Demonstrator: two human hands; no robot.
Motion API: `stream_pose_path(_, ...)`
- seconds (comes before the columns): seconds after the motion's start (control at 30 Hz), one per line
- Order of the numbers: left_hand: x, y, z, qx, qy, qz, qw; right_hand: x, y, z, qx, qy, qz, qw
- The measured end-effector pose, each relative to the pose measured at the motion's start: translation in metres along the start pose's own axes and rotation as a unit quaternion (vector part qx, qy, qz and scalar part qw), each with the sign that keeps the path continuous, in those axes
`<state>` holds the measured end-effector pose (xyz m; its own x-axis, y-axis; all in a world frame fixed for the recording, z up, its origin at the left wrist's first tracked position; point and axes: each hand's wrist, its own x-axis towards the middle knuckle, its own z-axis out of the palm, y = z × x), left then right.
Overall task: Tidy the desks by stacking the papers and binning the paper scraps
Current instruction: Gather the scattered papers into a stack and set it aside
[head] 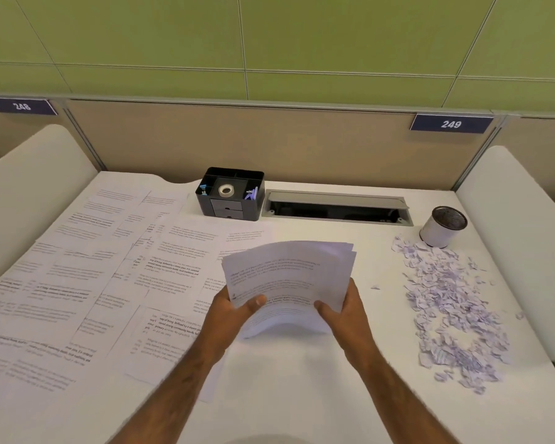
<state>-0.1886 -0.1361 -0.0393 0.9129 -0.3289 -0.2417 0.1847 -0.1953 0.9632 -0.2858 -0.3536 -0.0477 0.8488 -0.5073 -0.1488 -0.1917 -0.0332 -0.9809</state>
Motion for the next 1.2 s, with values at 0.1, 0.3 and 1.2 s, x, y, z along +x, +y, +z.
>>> stream_pose_path(0.1,-0.001,0.002,0.000,-0.002,0.002,0.006,1.000,-0.003,0.001,-0.001,0.020,0.021,0.006,1.000)
stream_pose_path(0.3,-0.007,0.003,0.004,-0.022,-0.014,0.010,1.000,-0.017,0.003,0.013,-0.027,0.015,-0.011,0.999)
stream_pose_path(1.2,-0.012,-0.001,0.013,-0.073,0.020,0.004,0.997,-0.027,0.019,0.016,-0.020,0.053,0.008,0.998)
